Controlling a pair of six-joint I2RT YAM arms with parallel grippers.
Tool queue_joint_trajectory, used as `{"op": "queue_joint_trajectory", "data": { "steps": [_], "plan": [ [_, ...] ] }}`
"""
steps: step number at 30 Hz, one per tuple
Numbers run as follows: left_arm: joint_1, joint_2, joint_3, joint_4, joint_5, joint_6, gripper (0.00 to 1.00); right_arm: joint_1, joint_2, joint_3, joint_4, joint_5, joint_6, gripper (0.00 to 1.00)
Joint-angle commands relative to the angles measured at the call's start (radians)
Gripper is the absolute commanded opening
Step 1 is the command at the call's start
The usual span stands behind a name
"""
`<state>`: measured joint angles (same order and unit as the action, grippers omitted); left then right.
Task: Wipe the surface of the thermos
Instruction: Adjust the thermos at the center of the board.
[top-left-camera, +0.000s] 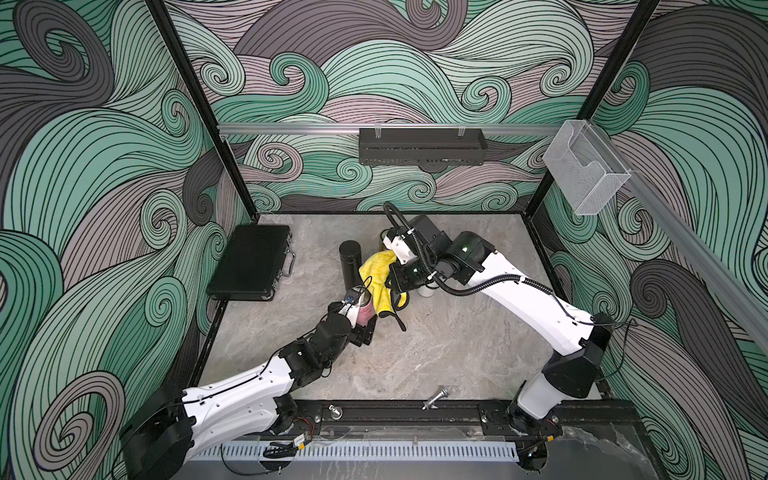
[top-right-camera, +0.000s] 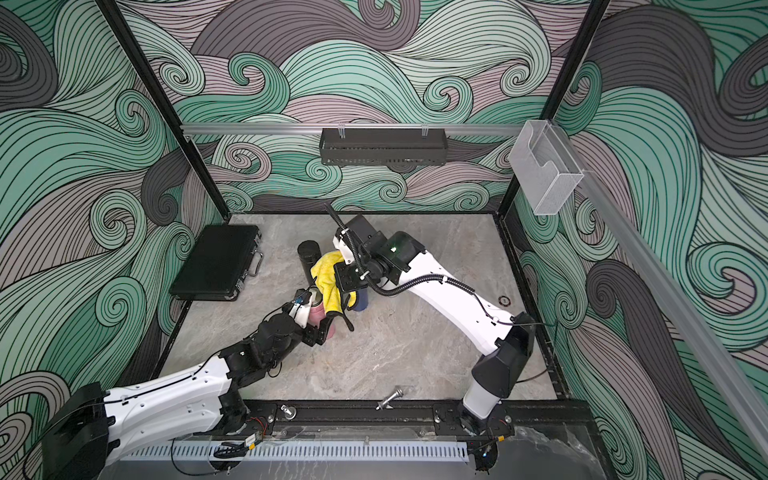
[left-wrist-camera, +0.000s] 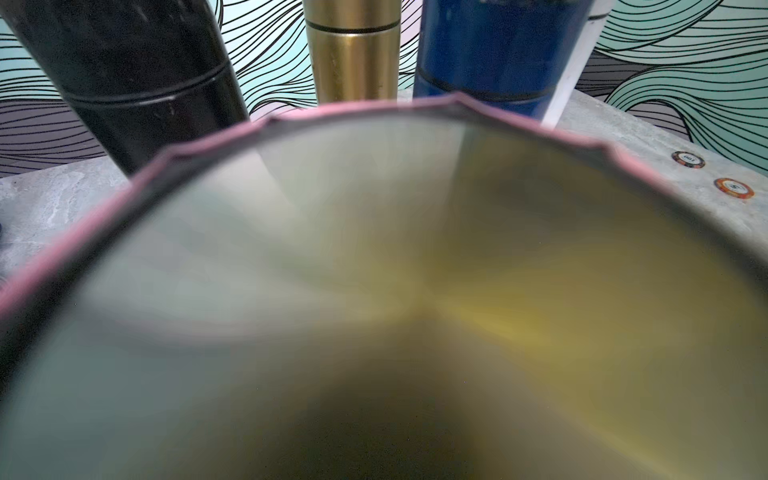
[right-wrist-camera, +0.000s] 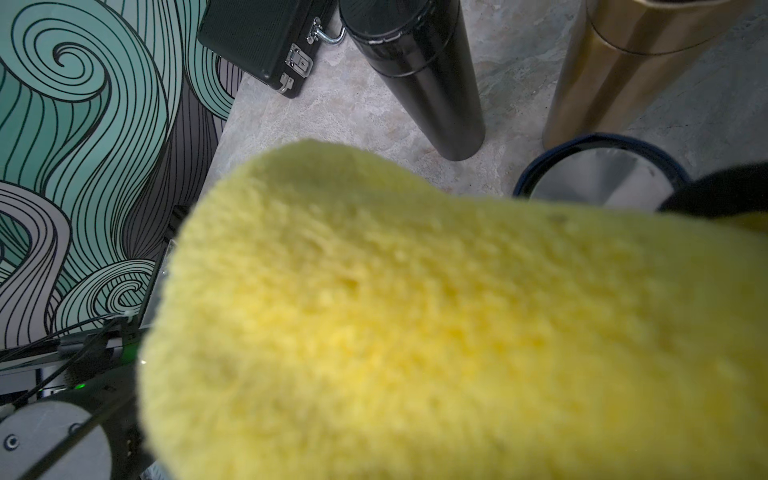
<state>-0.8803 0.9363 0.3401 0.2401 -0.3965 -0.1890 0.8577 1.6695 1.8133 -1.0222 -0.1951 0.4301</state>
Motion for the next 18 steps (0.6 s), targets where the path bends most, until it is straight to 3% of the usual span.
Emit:
{"op": "queue_joint_trajectory", "data": {
  "steps": [1,16,18],
  "plan": [
    [-0.003,0.02,0.007,0.037,-0.027,-0.012,0.89,-0.01,0.01,0.035,-0.044,0.004,-0.026,0.0],
    [-0.004,0.054,-0.023,0.127,-0.074,-0.027,0.73,-0.027,0.148,0.223,-0.19,-0.005,-0.101,0.0],
    [-0.003,0.047,-0.026,0.127,-0.072,-0.014,0.62,-0.027,0.182,0.284,-0.242,-0.006,-0.115,0.0]
  ]
}}
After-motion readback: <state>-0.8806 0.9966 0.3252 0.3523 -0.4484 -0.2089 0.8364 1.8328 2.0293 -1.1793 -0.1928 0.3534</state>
